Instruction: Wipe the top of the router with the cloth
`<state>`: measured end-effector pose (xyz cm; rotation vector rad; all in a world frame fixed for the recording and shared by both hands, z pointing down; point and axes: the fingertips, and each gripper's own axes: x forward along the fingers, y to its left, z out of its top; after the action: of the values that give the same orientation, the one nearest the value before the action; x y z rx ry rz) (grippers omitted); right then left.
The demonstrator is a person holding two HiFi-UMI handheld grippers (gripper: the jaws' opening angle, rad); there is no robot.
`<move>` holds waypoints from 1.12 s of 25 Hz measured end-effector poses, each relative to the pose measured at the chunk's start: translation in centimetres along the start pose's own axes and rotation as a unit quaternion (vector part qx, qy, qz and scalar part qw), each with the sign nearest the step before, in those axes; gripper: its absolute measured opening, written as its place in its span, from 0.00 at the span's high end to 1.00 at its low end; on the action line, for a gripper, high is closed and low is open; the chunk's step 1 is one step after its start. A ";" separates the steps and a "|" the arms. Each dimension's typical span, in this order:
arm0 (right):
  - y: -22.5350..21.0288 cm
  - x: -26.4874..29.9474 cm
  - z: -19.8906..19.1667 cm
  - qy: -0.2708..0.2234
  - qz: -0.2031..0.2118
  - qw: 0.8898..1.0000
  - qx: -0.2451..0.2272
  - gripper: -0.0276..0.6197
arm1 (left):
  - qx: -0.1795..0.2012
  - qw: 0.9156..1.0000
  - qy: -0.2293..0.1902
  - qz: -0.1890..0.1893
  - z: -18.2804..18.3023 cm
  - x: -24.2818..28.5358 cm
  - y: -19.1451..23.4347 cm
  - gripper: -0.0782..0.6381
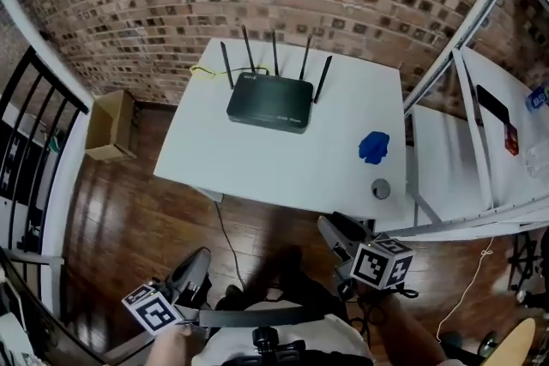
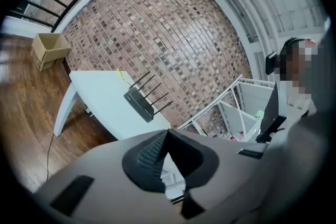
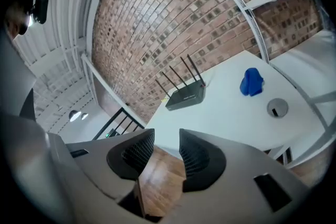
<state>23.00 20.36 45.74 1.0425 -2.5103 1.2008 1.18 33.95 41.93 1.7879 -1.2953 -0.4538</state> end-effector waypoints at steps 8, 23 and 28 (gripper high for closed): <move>-12.4 -0.5 8.6 -0.047 -0.093 0.994 0.021 0.67 | 0.046 0.998 0.042 0.001 1.5 11.5 -4.6 0.86; -23.0 6.7 13.7 -0.087 -0.334 0.937 0.054 0.55 | 0.074 0.986 0.132 -0.071 14.8 24.1 4.8 0.86; -23.4 8.9 15.4 -0.099 -0.386 0.914 0.071 0.54 | 0.076 0.981 0.158 -0.088 18.8 26.4 7.7 0.86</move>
<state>33.91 -5.74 53.83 2.0112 -1.7906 1.0507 -6.20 1.51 42.33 2.0179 -0.9761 -0.1592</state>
